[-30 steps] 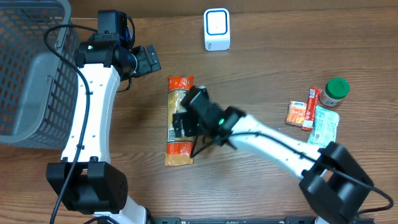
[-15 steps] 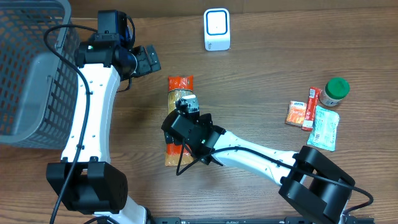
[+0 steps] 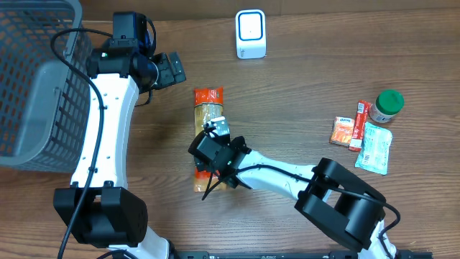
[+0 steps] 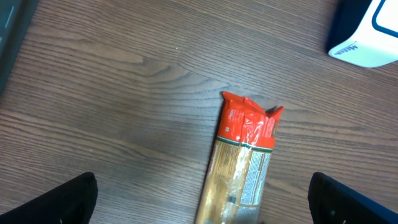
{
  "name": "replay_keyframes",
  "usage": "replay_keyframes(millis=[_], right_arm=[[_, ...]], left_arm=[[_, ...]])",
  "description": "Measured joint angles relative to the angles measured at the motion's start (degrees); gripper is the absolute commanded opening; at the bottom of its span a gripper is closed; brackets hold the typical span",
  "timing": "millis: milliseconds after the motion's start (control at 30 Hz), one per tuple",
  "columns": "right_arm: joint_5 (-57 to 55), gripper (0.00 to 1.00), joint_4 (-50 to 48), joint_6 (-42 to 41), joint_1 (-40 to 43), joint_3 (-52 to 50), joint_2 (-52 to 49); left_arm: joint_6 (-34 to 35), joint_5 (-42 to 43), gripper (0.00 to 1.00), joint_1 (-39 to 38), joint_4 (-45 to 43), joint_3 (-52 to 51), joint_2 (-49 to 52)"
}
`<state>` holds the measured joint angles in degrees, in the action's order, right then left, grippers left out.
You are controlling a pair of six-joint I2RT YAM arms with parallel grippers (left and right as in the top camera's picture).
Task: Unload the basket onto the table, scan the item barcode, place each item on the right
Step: 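Grasp the spaghetti package with the right gripper, rotating it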
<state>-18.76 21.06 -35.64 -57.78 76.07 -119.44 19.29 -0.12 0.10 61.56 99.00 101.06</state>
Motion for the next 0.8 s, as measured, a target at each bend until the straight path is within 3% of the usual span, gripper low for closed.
replay_keyframes(millis=[400,633,800], right_arm=[[-0.11,1.0,21.05,6.47,4.52,1.81,5.01],[1.64,1.0,20.96,15.61,6.03,1.84,8.07],[2.32,1.0,14.38,18.34,6.36,3.67,10.36]], left_arm=[[0.0,0.0,0.99,0.0,0.0,0.0,0.0],[0.0,0.0,0.99,0.0,0.0,0.0,0.0],[0.0,0.0,1.0,0.0,0.0,0.0,0.0]])
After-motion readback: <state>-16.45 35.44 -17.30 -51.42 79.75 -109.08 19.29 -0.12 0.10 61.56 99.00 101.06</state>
